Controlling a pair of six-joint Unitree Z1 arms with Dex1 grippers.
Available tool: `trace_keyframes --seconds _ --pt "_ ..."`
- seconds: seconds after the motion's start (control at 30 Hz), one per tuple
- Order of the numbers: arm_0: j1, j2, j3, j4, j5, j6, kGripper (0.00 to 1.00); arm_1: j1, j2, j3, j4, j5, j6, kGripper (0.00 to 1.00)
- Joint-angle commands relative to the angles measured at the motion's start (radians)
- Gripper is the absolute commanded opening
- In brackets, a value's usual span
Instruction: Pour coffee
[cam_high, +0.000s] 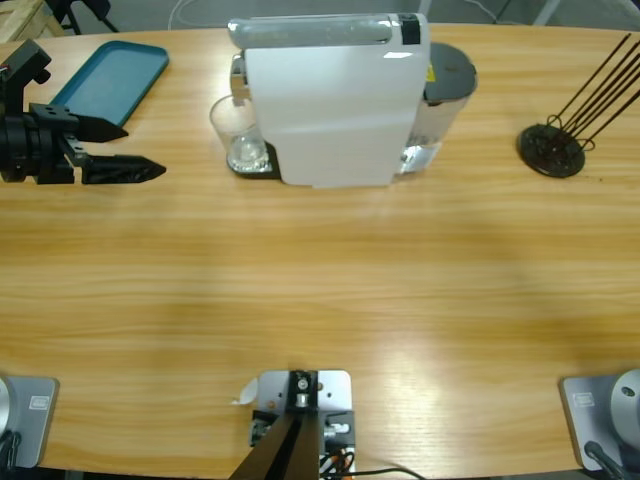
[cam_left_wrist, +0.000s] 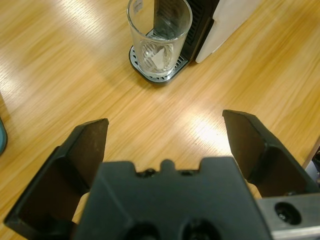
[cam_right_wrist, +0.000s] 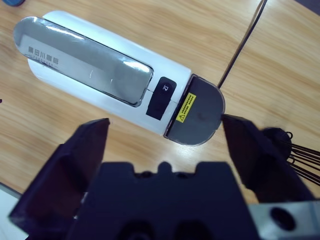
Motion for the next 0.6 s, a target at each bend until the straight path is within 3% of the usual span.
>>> trace_keyframes --seconds 0.03,0.6 --pt "-0.009 -0.04 0.007 -0.005 -0.008 -0.012 1.0 0.008 0.036 0.008 0.017 0.009 0.016 1.0" --pt "-0.038 -0.068 -0.023 0.087 0.024 -0.01 1.0 0.008 0.046 0.014 0.017 0.002 0.016 1.0"
